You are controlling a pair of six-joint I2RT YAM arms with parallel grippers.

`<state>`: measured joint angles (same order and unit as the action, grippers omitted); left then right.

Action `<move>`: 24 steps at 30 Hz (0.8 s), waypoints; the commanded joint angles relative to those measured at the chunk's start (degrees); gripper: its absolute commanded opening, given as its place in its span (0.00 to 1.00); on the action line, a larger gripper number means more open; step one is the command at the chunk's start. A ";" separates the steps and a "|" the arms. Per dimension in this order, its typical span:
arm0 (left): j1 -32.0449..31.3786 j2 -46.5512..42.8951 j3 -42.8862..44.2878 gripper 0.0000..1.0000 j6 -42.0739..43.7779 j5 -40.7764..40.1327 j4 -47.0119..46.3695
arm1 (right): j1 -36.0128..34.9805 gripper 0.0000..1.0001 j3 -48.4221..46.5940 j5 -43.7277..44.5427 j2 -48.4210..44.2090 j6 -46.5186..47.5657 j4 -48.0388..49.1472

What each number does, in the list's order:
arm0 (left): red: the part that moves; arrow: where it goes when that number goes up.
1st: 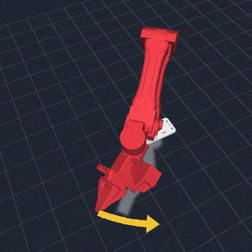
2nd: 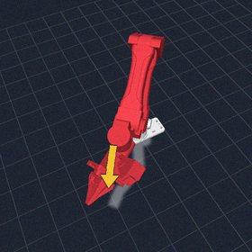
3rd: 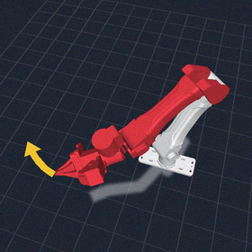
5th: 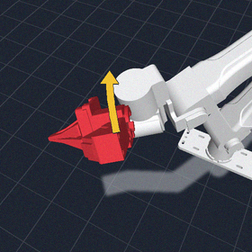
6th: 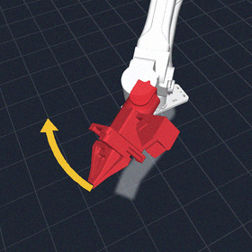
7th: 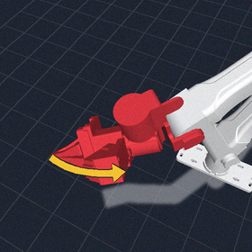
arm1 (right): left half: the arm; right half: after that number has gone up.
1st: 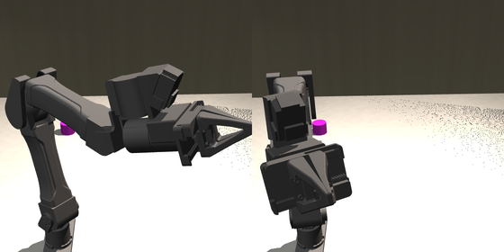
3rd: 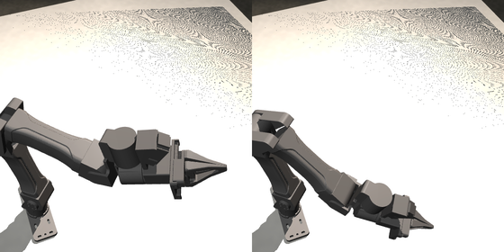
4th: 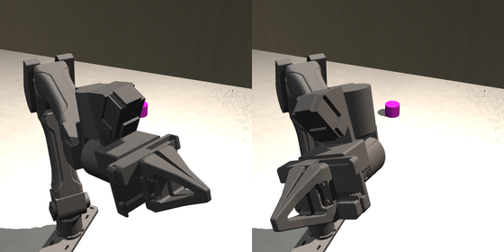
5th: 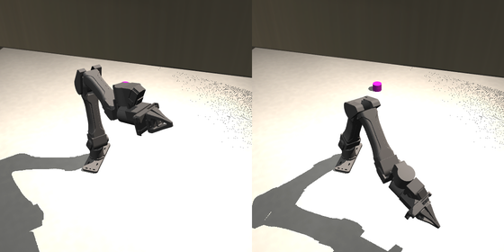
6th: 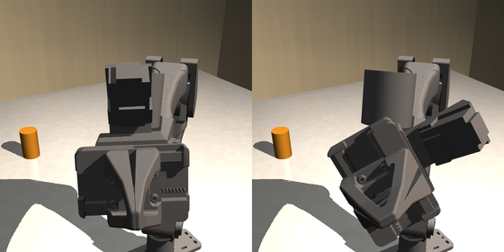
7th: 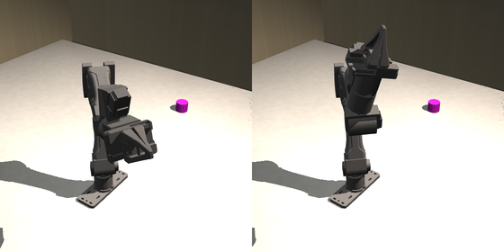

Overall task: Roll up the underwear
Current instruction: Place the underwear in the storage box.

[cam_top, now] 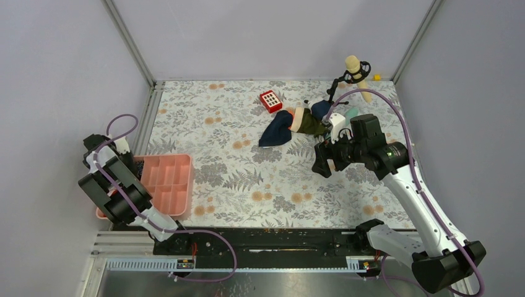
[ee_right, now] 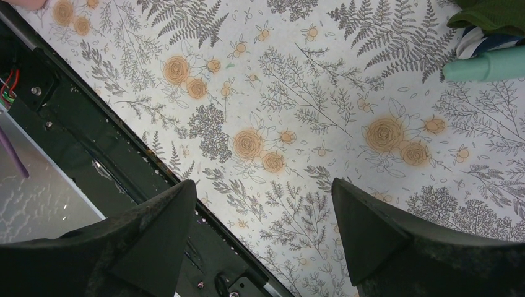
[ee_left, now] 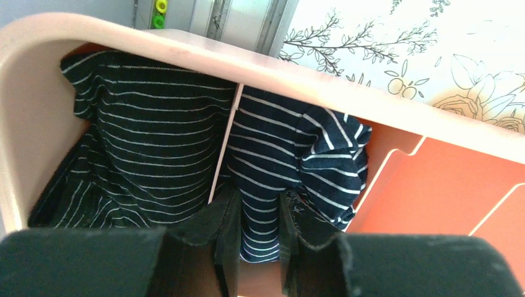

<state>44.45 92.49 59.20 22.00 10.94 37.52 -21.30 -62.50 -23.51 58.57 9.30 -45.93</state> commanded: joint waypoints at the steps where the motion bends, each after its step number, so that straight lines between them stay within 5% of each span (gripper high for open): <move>1: 0.20 3.63 0.91 0.00 2.71 -3.50 -3.38 | 0.31 0.87 0.86 -0.78 -1.02 -0.53 1.28; 5: 0.20 2.59 0.28 0.00 2.72 -1.60 -3.46 | 0.30 0.87 0.98 -0.55 -1.17 -0.51 1.24; 17: 0.19 -10.32 5.29 0.58 8.28 1.82 8.09 | 0.33 0.87 2.82 -0.67 -1.35 -0.44 1.77; 24: 0.15 -11.90 8.36 0.58 8.06 7.03 11.71 | 0.33 0.87 4.32 -1.11 -1.61 -1.15 2.96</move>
<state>44.42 82.98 64.27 30.02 12.47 47.09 -21.30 -58.85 -23.55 58.08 9.10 -45.39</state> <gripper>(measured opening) 0.589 0.873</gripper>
